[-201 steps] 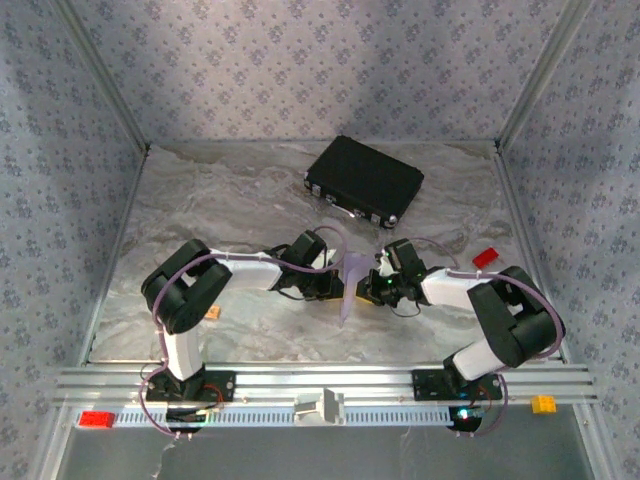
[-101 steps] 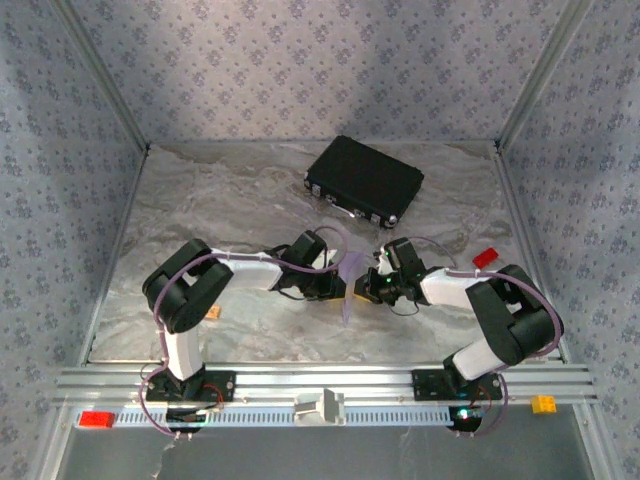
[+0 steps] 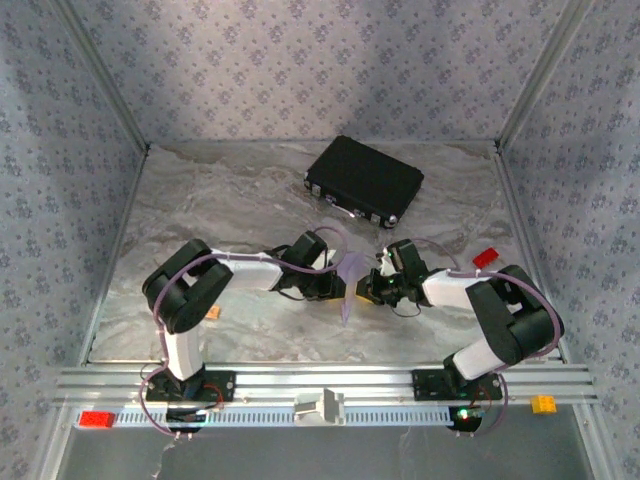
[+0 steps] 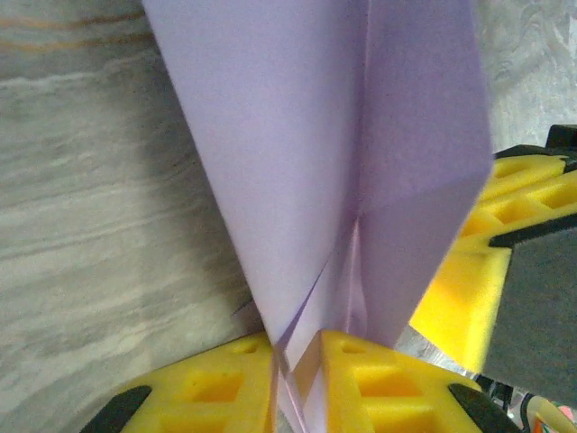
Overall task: Fold a paper plane with a square sheet of paper (pick it up from the middle)
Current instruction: Move a paper plane to the center of the table.
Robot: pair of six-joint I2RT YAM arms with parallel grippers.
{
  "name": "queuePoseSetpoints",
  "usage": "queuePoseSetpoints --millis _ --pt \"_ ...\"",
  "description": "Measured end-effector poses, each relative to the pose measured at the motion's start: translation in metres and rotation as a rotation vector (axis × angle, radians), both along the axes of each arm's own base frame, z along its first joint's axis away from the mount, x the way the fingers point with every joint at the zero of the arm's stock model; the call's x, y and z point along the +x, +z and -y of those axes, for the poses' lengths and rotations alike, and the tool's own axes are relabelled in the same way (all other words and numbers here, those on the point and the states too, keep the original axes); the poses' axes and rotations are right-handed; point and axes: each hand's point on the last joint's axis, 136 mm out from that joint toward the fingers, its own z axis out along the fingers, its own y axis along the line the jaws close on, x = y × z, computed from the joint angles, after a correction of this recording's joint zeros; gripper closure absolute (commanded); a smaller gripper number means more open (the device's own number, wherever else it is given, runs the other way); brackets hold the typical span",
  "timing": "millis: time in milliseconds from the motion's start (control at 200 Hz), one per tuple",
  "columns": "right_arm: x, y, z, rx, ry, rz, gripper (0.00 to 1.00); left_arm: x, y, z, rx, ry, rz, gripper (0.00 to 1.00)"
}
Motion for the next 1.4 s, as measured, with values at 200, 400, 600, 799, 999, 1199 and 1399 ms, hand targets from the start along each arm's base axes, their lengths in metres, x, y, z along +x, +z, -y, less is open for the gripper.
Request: queuePoseSetpoints --millis 200,400,600,799,999,1199,1399 --pt "0.000 0.000 0.000 0.000 -0.002 -0.001 0.88 0.000 -0.001 -0.005 0.057 0.011 0.028 0.75" --pt "0.000 0.000 0.000 0.000 -0.002 -0.001 0.88 0.000 0.000 -0.005 0.072 0.016 0.045 0.74" --pt "0.000 0.000 0.000 0.001 -0.001 0.000 0.88 -0.002 0.002 -0.002 0.058 0.010 0.032 0.77" --pt "0.000 0.000 0.000 0.001 -0.002 0.000 0.88 -0.003 0.006 0.003 0.024 0.005 0.023 0.79" --pt "0.000 0.000 0.000 0.002 -0.002 0.002 0.88 -0.003 0.004 0.004 0.022 0.003 0.021 0.79" --pt "0.000 0.000 0.000 0.003 -0.001 0.002 0.88 -0.002 0.004 0.005 0.021 0.010 0.016 0.86" --pt "0.000 0.000 0.000 0.004 0.000 0.002 0.88 -0.004 0.005 0.007 0.008 0.007 0.006 0.94"
